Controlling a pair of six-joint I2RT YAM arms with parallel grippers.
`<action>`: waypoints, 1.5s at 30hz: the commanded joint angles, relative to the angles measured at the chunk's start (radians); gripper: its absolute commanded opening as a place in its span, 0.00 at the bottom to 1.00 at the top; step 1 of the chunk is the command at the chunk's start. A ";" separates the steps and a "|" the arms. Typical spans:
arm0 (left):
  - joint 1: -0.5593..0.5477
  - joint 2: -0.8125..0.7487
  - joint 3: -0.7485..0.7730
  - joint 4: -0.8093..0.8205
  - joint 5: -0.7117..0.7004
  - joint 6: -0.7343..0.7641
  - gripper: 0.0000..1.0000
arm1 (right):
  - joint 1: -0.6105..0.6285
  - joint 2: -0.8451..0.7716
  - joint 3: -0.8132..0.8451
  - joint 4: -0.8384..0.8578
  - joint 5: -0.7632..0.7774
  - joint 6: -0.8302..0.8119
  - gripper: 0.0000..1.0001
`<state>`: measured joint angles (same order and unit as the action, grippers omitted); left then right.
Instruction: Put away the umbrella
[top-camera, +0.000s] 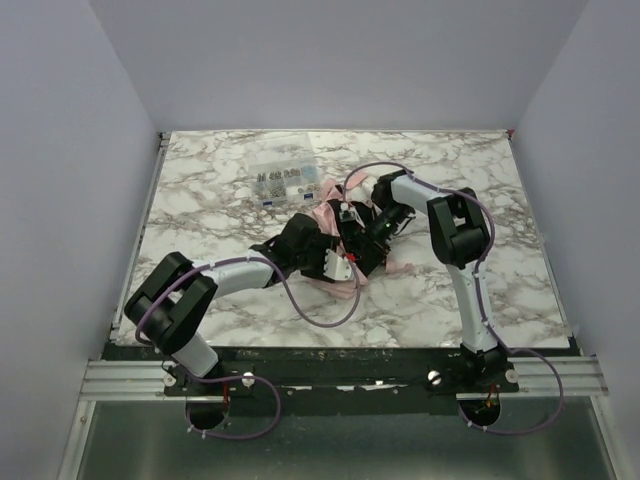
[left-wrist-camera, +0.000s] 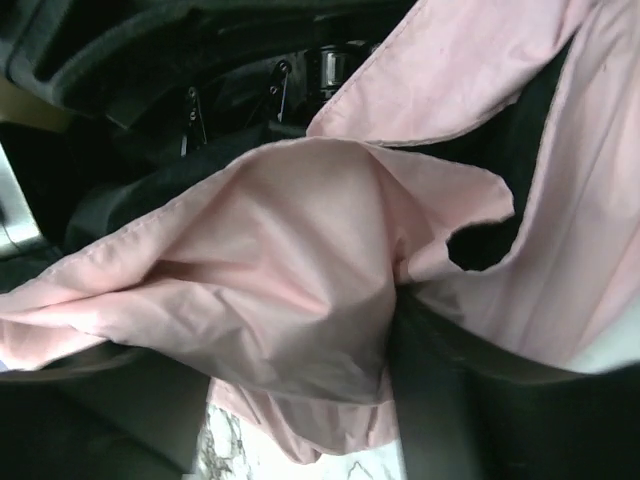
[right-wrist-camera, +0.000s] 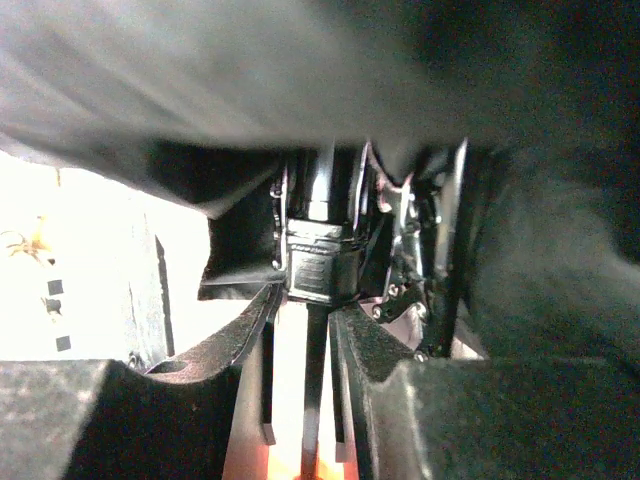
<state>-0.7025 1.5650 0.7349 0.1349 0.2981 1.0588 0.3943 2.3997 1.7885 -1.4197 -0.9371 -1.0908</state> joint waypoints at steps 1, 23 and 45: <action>0.000 0.053 0.141 -0.188 -0.041 0.010 0.49 | -0.006 -0.071 -0.050 -0.001 0.033 -0.076 0.32; 0.027 0.130 0.383 -0.614 0.103 -0.019 0.34 | -0.191 -0.377 -0.040 0.000 0.007 -0.195 0.57; 0.094 -0.164 0.392 -0.537 0.247 -0.497 0.74 | -0.107 -0.819 -0.550 0.552 -0.098 -0.106 0.89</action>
<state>-0.6296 1.5253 1.1736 -0.4416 0.4305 0.6552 0.2470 1.6478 1.2339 -0.8993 -1.0424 -1.2343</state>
